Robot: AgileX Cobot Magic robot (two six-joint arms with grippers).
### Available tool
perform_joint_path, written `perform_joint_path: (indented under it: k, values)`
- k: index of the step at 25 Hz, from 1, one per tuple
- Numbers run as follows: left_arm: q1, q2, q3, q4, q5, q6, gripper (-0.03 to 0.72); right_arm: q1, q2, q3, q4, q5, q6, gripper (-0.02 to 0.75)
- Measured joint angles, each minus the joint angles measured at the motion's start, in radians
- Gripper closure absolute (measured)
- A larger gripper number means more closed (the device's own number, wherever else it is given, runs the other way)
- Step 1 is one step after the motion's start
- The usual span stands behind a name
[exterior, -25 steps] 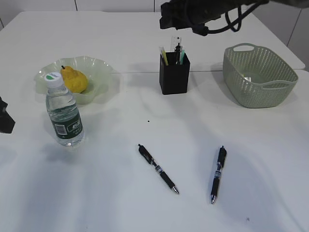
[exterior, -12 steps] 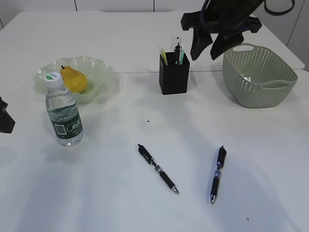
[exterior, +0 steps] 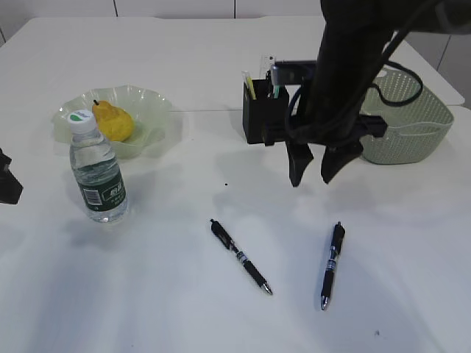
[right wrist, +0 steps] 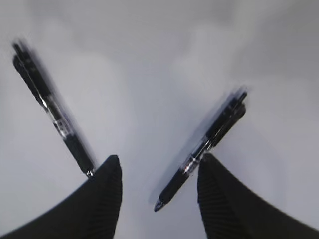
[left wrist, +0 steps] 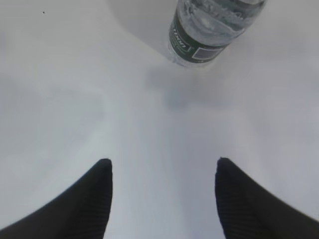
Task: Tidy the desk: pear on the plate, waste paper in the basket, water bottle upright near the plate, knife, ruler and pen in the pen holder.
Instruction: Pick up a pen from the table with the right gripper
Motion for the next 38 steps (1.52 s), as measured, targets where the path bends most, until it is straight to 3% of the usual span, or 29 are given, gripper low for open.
perform_joint_path:
  k: [6,13,26,38]
  values:
    - [0.000,0.000,0.000,0.000,0.002,0.000,0.232,0.002,-0.099,0.252,0.068,-0.076,0.015,0.371]
    - [0.000,0.000,0.000,0.000,-0.001,0.000,0.232,0.002,-0.227,0.491,0.070,-0.220,0.214,0.371]
    - [0.000,0.000,0.000,0.000,-0.005,0.000,0.232,0.002,-0.233,0.501,0.056,-0.441,0.318,0.371]
    - [0.000,0.000,0.000,0.000,-0.005,0.000,0.232,-0.001,-0.158,0.499,-0.043,-0.424,0.559,0.371]
